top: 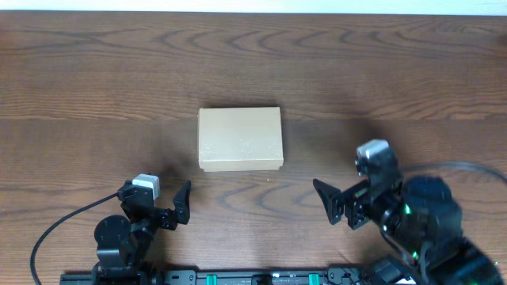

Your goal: Pack container

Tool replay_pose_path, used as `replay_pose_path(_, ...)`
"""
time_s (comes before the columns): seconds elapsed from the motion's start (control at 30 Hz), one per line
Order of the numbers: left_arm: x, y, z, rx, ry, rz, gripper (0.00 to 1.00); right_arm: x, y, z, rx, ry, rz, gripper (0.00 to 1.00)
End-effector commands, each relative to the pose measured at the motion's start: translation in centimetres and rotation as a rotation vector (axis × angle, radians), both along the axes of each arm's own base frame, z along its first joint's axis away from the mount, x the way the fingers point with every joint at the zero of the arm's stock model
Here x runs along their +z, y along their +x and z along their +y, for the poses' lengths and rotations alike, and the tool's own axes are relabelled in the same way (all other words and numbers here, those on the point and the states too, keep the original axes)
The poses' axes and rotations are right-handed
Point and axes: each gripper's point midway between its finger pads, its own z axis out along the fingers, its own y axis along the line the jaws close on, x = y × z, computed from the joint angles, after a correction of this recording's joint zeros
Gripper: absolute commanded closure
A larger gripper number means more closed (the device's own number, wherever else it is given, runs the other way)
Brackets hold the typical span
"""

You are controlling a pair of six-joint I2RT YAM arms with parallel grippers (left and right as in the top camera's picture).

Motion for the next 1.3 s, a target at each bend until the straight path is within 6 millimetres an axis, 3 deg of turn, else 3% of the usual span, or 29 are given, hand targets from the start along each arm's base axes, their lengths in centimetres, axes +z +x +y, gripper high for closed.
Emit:
replay_pose_path(0.0, -0.8, 0.1, 0.2, 0.014, -0.007, 0.016, 0.04, -3.4, 0.0, -0.9, 0.012, -0.081, -0.097, 0.01)
replay_pose_path(0.27, -0.8, 0.1, 0.2, 0.014, -0.007, 0.016, 0.05, -10.5, -0.3, -1.2, -0.007, -0.027, -0.174, 0.01)
replay_pose_path(0.57, -0.8, 0.1, 0.2, 0.014, -0.008, 0.016, 0.05, -15.0, 0.1, -0.8, -0.064, 0.098, -0.150, 0.01)
replay_pose_path(0.73, -0.8, 0.1, 0.2, 0.014, -0.008, 0.016, 0.05, -14.0, 0.0, -0.6, -0.053, 0.125, -0.188, 0.01)
replay_pose_path(1.27, -0.8, 0.1, 0.2, 0.014, -0.008, 0.016, 0.05, -14.0, 0.0, -0.6, -0.053, 0.124, -0.186, 0.01)
